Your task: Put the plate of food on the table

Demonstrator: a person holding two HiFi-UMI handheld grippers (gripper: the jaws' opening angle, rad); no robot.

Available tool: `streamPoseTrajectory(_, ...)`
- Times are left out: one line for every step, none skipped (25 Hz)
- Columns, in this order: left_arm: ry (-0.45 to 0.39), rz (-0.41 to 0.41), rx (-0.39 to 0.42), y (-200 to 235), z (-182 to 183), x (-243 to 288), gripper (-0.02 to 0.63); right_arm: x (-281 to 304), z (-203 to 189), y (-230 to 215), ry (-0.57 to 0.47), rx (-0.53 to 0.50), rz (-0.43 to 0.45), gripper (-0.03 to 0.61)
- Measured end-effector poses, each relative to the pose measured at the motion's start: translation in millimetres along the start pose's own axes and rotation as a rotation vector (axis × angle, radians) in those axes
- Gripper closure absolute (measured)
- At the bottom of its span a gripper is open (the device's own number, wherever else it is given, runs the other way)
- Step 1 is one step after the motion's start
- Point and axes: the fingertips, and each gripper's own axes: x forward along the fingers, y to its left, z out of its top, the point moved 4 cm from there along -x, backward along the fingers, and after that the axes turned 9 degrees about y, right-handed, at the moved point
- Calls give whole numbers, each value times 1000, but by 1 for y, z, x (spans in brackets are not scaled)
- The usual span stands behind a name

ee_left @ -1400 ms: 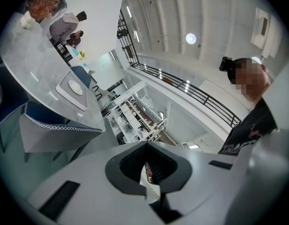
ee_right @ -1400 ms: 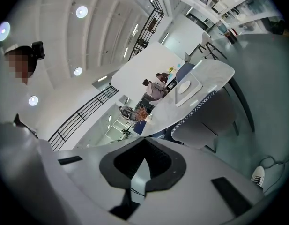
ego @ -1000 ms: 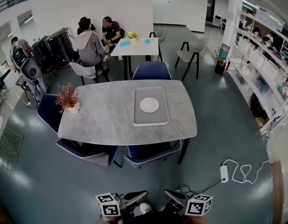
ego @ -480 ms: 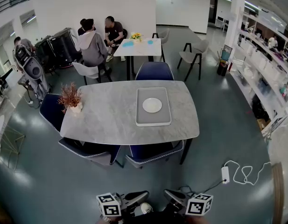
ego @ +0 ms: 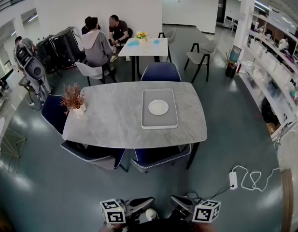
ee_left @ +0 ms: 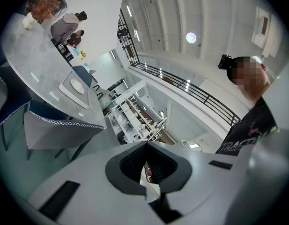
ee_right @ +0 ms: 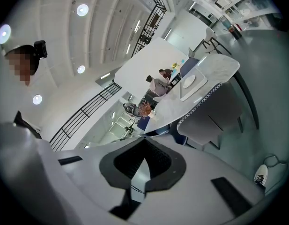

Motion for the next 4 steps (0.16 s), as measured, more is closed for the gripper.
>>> streamPoseTrajectory(-1, 0, 1, 0, 0, -1, 608, 1, -1, 0, 1, -1, 0, 569)
streamPoseTrajectory(-1, 0, 1, 0, -1, -1, 608, 1, -1, 0, 2, -2, 0, 569)
streamPoseTrajectory(-2, 0, 2, 1, -1, -2, 608, 2, -2, 0, 2, -4, 0, 569)
streamPoseTrajectory(-3, 1, 2, 1, -1, -3, 607, 3, -2, 0, 3, -5, 0, 569)
